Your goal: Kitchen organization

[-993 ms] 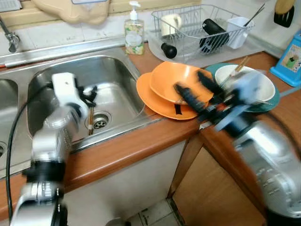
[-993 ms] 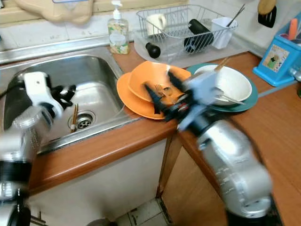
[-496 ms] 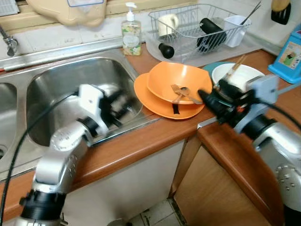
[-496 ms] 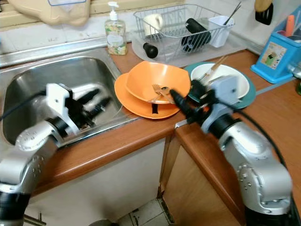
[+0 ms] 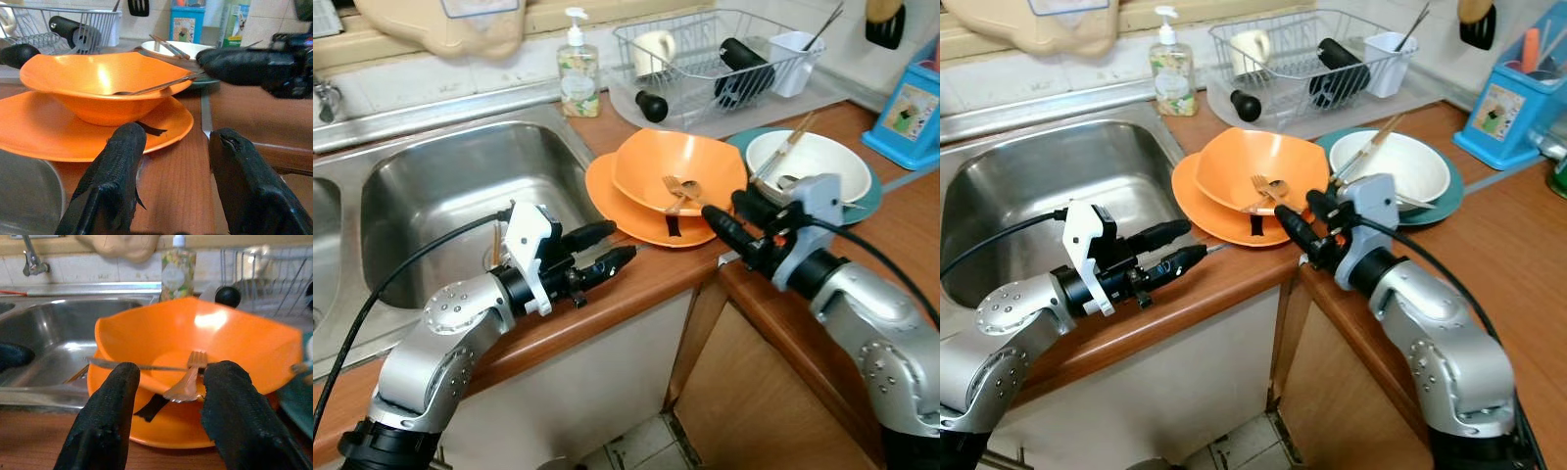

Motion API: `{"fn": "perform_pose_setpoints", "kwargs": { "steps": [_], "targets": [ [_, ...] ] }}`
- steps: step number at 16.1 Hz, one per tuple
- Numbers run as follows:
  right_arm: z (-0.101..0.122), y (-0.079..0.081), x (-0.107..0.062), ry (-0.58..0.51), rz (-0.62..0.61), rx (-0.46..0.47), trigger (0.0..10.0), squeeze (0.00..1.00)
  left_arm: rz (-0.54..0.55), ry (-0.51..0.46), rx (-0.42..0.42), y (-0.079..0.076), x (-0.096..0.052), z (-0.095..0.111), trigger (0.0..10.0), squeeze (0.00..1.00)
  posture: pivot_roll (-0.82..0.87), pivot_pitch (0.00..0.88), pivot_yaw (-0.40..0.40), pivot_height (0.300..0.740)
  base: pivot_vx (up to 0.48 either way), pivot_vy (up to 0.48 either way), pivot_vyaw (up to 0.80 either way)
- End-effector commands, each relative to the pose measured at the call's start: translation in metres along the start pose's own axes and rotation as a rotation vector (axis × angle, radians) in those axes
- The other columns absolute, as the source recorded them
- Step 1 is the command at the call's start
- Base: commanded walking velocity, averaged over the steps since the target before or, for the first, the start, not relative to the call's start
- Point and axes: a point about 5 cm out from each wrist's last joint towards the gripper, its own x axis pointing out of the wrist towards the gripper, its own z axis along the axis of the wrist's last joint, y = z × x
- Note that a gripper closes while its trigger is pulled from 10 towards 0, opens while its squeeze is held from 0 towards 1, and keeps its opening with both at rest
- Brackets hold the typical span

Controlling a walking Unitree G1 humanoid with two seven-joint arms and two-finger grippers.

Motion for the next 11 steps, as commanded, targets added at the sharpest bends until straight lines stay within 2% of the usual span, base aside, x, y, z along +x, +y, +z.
{"fn": "perform_pose_setpoints", "kwargs": {
  "steps": [1,4,11],
  "targets": [
    [0.0002,0.0019,0.0039,0.012,0.009,-0.001,0.5,0.00,-0.033,-0.010,0.011,-0.0048,0.0006,0.0056,10.0,0.00,-0.14,0.000,0.047,0.740,0.000,0.000,0.00],
    [-0.0038,0.0017,0.0077,0.023,0.001,0.024,0.0,0.00,-0.059,-0.005,0.013,-0.0088,0.0012,0.0054,10.0,0.00,-0.14,0.000,0.047,0.740,0.000,0.000,0.00],
    [-0.0059,-0.0013,0.0110,0.024,-0.027,0.055,0.0,0.00,-0.072,-0.010,0.018,-0.0109,0.0030,0.0070,10.0,0.00,-0.13,0.000,0.055,0.740,0.000,0.000,0.00]
  ]
}}
